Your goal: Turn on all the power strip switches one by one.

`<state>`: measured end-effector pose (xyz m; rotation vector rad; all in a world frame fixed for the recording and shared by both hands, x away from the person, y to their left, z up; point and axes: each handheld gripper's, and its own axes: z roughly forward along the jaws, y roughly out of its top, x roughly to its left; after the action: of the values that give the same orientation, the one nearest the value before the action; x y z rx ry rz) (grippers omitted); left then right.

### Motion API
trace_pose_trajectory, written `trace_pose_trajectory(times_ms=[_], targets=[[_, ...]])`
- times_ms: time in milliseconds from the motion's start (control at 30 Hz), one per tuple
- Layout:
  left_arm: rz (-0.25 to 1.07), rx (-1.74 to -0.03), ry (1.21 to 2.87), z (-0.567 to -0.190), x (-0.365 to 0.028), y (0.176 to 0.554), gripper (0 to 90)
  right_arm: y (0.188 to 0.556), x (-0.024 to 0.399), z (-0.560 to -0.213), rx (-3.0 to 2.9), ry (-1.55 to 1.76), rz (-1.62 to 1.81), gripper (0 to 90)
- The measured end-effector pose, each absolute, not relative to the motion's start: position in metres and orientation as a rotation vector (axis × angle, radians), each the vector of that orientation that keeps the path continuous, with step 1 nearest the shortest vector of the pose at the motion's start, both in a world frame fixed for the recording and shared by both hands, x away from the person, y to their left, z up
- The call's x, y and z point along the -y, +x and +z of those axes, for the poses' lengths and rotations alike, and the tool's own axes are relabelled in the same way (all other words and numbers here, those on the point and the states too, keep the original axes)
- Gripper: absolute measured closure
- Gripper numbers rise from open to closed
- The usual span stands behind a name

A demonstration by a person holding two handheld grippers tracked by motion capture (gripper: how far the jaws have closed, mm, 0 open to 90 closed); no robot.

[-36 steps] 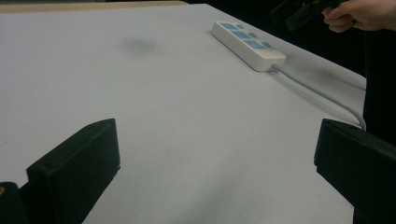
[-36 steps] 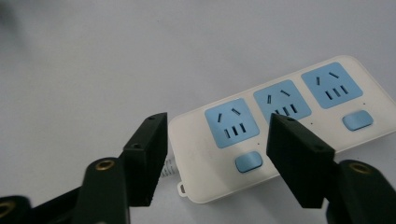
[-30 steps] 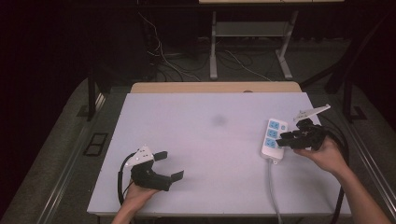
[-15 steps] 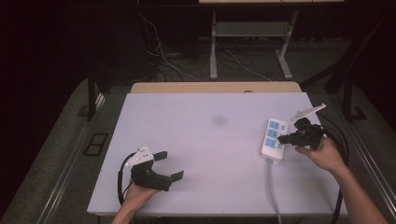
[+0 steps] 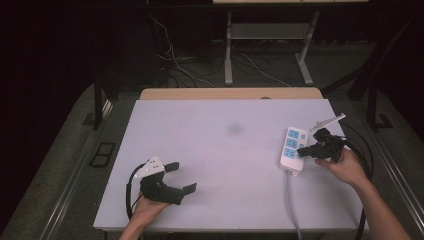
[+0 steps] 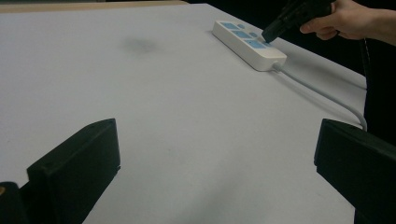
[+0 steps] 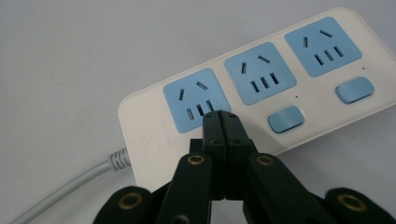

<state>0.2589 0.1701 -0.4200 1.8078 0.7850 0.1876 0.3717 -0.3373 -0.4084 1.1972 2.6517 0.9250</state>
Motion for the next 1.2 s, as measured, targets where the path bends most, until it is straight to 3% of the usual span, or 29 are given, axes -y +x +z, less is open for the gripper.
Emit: trace_pose_trajectory(times_ms=[1200], targets=[[0.179, -0.794, 1.792, -0.4203, -0.173, 0.2599, 0.0, 0.3697, 0.3408, -0.4169, -2.625, 1.214, 0.993, 90.0]])
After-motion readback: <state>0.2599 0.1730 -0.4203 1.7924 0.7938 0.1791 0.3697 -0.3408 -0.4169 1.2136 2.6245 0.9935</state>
